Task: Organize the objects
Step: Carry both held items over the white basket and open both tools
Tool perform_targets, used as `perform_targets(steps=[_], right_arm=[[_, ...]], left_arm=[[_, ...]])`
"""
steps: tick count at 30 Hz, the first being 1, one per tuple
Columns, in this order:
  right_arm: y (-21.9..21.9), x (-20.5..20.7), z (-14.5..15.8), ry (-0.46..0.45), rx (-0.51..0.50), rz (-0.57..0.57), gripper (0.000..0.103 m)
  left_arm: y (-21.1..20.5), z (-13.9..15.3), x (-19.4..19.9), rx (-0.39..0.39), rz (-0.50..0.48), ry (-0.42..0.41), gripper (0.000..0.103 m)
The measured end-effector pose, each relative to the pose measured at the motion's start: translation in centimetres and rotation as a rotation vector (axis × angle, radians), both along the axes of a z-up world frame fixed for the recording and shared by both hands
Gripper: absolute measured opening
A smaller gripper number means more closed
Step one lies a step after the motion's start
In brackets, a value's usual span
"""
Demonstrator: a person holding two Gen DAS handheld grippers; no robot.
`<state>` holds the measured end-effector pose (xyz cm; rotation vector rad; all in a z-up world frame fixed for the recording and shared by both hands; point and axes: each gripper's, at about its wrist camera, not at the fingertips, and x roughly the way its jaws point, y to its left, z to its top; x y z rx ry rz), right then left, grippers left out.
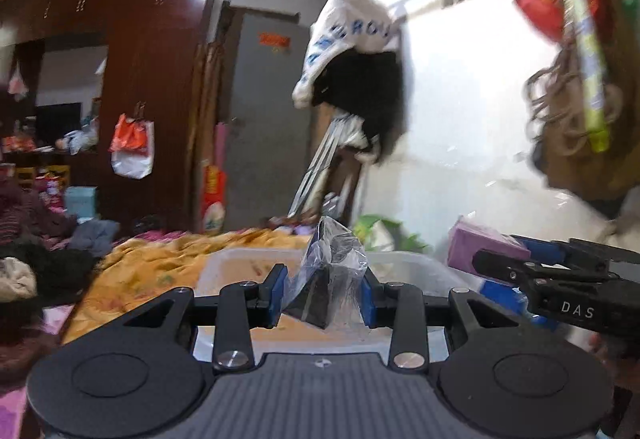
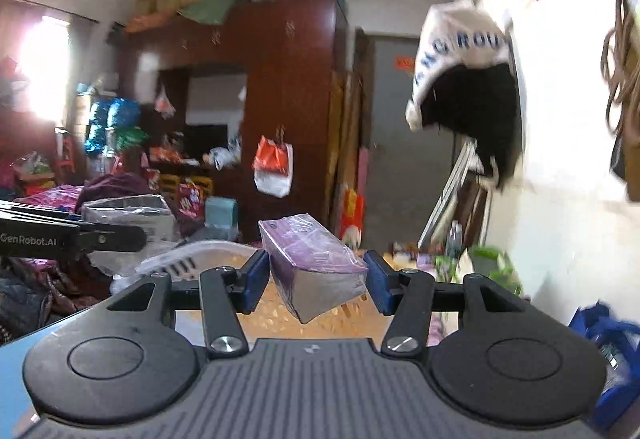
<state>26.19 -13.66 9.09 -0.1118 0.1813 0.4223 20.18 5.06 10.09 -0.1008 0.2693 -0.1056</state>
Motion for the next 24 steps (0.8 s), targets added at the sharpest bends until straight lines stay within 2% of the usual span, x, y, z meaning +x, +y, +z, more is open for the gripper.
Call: perform_targets(steps=[3,7,10,11,12,13,14,15,19,22,24], right_arm=[[0.5,1.8,-1.4,0.039,-0.032,-0.025,0.055],[0.0,2.6,-2.5,0.074,-0.011,-0.020,0.054],[0.1,2.1,-3.0,0.074,-0.035,-0.006,0.055],[0.2,2.1,-2.9,0.080,-0.042,0.003,0.058],[0.2,1.9,-2.9,0.082,-0.039,0.010,0.061],[0.1,1.4,-2.9,0.071,-0.030,0.007,0.077],[-0.2,0.5,-2.9,0.043,-0.022,0.001,0.095],[-0.3,-0.1,-2.7,0.024,-0.022,0.005,0.100],[-3.4,-4.6,-3.8,0.034,0.053,0.070,0.103],[-6.6,-10.8,-6.8,0.036,0.112,0.150,0.103],[-7.3,-14.1,-9.1,0.021,0.089,0.161,0.103]], left_arm=[[-0.2,-0.7,2.7,0.022,0.030,0.056,0.040],[0.0,-1.9,5.0,0.026,0.044,0.113,0.040],[0.3,-2.1,5.0,0.031,0.055,0.100,0.041],[0.2,-2.1,4.9,0.041,0.063,0.089,0.044],[0.1,-2.0,4.8,0.055,0.068,0.074,0.063],[0.0,-1.9,4.9,0.069,0.078,0.072,0.075],[0.1,-1.9,4.5,0.063,0.080,0.055,0.082],[0.3,-1.8,4.1,0.056,0.073,0.042,0.082],[0.6,-1.7,0.3,0.032,-0.001,0.014,0.082],[0.2,-3.4,-6.4,0.028,-0.080,-0.042,0.082],[-0.1,-5.2,-10.2,0.017,-0.130,-0.066,0.082]])
